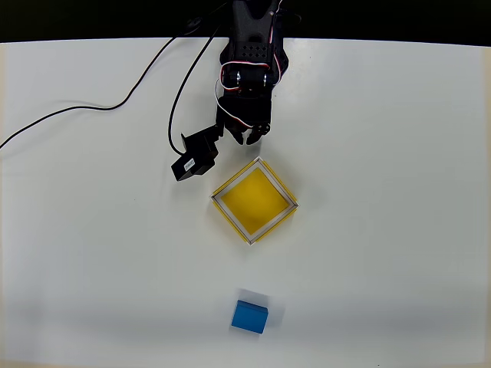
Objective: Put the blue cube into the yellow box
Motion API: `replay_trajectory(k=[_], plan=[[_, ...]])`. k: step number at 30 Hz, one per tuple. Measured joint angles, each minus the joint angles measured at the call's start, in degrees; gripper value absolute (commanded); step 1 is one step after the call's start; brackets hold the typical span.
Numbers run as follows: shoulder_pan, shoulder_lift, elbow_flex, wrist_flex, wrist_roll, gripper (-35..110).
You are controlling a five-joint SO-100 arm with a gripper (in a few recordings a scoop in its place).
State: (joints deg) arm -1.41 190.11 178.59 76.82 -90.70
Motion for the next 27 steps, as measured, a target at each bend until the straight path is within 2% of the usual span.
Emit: replay_trajectory(k=[5, 11, 14, 27], plan=[[0.00, 0.00, 0.00, 0.00, -5.19, 2], [0.00, -0.35, 0.00, -0.62, -5.80, 2], [-0.09, -7.21, -2.02, -1.49, -5.62, 4], [1.05, -42.54, -46.85, 3.69, -5.80, 26]])
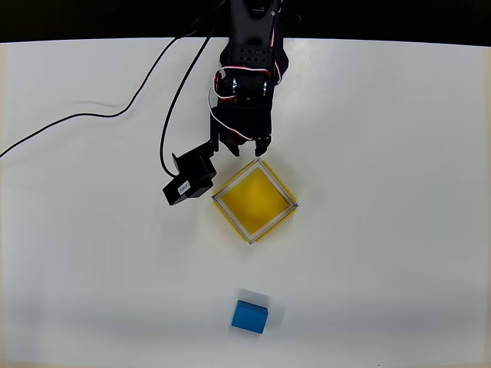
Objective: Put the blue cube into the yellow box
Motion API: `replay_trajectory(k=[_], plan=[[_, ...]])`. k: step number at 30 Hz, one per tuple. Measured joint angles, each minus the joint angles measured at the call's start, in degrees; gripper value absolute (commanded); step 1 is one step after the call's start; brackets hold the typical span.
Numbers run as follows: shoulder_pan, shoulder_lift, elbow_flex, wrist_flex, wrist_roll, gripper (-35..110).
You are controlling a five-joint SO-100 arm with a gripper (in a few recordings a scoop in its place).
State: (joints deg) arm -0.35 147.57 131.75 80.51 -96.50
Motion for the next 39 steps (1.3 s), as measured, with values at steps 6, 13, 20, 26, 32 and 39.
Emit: replay_trajectory(k=[6, 13, 20, 26, 32, 39], plan=[[2.20, -15.91, -18.28, -1.67, -1.05, 33], [5.80, -34.89, -33.75, -11.78, -0.62, 43], [7.03, -50.54, -46.32, -21.62, 3.25, 49], [7.03, -61.26, -52.65, -33.05, 7.47, 50], [7.03, -71.72, -59.06, -40.69, 10.20, 50], [6.50, -82.18, -65.04, -47.90, 11.43, 51]])
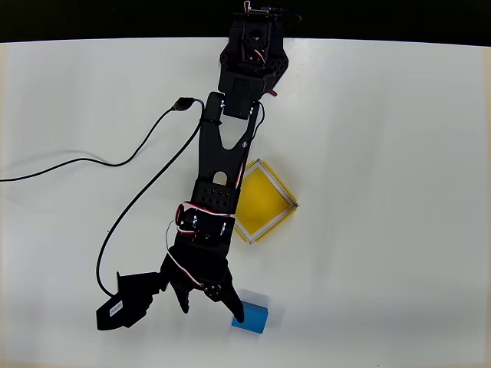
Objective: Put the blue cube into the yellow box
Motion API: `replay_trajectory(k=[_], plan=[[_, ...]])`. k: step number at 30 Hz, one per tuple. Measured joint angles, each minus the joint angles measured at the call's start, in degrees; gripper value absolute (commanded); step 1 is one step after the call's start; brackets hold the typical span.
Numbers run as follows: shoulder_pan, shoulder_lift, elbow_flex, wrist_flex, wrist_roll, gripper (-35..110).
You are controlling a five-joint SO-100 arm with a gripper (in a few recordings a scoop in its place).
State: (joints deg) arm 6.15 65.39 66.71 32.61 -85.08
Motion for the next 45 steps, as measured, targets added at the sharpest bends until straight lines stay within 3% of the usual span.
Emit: replay_trajectory(k=[15, 20, 28, 45], plan=[[-4.22, -9.14, -9.40, 0.70, 12.30, 48], [-4.13, -9.14, -9.67, 3.78, 13.97, 57], [-4.83, -10.46, -9.76, 8.17, 10.90, 67], [-2.46, -18.54, -11.51, 3.96, 2.37, 68]])
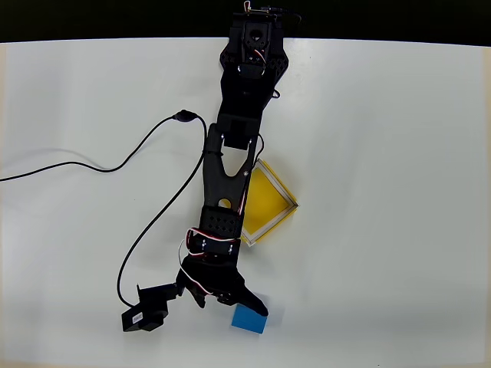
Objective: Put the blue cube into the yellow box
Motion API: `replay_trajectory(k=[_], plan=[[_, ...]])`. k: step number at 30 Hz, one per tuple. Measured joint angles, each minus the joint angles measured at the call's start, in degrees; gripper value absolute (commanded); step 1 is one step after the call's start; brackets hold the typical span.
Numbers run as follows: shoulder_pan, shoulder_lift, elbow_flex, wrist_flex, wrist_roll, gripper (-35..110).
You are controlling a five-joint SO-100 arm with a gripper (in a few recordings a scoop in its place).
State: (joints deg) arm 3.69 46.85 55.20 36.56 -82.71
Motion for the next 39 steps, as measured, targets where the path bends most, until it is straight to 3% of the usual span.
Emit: replay_trajectory(k=[39], plan=[[-2.29, -10.55, -6.06, -9.93, 2.64, 65]])
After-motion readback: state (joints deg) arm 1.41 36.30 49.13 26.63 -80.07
